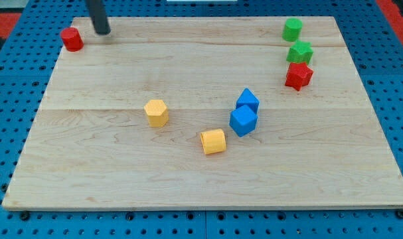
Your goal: Push the red circle left below the red star
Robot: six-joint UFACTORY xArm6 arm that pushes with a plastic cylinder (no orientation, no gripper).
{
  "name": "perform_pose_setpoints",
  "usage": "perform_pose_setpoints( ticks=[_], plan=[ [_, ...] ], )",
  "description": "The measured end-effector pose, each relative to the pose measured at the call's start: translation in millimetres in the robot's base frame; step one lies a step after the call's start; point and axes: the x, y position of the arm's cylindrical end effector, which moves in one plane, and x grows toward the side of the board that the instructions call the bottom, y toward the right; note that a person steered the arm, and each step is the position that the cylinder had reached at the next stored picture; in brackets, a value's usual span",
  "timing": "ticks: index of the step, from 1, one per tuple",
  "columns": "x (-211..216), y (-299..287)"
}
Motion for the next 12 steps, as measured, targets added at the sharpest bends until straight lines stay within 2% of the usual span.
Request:
perform_pose_setpoints(
  ticks=[2, 4, 7, 8, 9, 10, 11, 12],
  plan=[
    [-0.3, -105.2],
    [55.4, -101.6],
    [93.4, 63.7],
    [130.3, 178.8],
    [132.0, 185.9],
    [88.1, 156.1],
    [135.6, 86.8],
    [161.1, 146.4]
  ],
)
